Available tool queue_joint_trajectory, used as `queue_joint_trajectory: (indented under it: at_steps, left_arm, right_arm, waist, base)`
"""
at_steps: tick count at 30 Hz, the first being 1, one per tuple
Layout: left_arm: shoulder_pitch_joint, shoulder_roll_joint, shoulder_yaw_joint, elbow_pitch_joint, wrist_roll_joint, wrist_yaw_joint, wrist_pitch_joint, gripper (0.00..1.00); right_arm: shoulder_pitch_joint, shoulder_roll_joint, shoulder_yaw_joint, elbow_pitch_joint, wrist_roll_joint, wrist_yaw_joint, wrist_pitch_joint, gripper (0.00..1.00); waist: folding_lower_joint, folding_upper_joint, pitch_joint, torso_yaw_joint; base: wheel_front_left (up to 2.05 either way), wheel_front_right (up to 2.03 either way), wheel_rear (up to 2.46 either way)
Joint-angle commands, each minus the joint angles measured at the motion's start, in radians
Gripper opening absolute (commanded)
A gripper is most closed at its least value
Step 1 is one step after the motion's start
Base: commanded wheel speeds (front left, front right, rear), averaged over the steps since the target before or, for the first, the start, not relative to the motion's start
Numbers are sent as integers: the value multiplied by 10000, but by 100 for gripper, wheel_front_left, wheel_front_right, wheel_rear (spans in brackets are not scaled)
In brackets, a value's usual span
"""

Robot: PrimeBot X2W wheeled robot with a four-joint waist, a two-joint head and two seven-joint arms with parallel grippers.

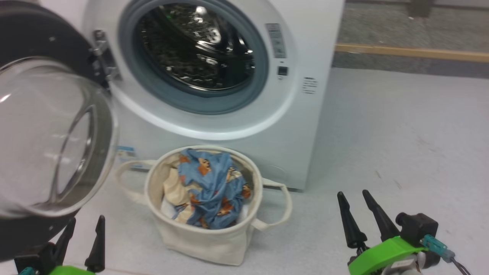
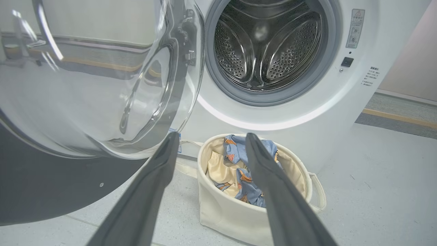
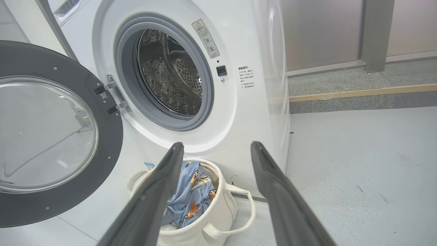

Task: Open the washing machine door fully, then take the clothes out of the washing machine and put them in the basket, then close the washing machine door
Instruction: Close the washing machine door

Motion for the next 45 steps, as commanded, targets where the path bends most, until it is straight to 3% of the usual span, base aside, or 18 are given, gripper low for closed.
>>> queue_joint_trajectory:
  at_steps: [1, 10, 17, 24, 32, 45]
  left_arm:
    - [-436, 355, 528, -420, 67, 136, -86, 100]
    - [-143, 612, 834, -997, 21, 601, 68, 100]
    - [-124, 660, 1269, -1455, -91, 1289, 208, 100]
    - [-128, 584, 1485, -1706, -244, 1672, 313, 100]
    - [8, 340, 1982, -2087, -555, 1953, 113, 100]
    - [-111, 73, 2399, -2113, -697, 1829, -79, 100]
  right_arm:
    - [-157, 22, 298, -270, 67, 10, -122, 100]
    - [-138, 144, 425, -290, 199, 10, -122, 100]
    - [-203, 243, 555, -421, 222, 10, -122, 100]
    - [-240, 291, 569, -565, 178, 10, -122, 100]
    - [-776, 175, 1079, -368, 224, 10, -122, 100]
    - [-1670, -235, 1816, 33, 484, 10, -122, 100]
  waist:
    - [0, 0, -55, 507]
    - [0, 0, -106, 2211]
    - [0, 0, -18, 3857]
    - [0, 0, 17, 4975]
    - [0, 0, 468, 5326]
    - [0, 0, 1090, 5527]
  base:
    - [0, 0, 0]
    - [0, 0, 0]
    - [0, 0, 0]
    - [0, 0, 0]
    - [0, 0, 0]
    - [0, 0, 0]
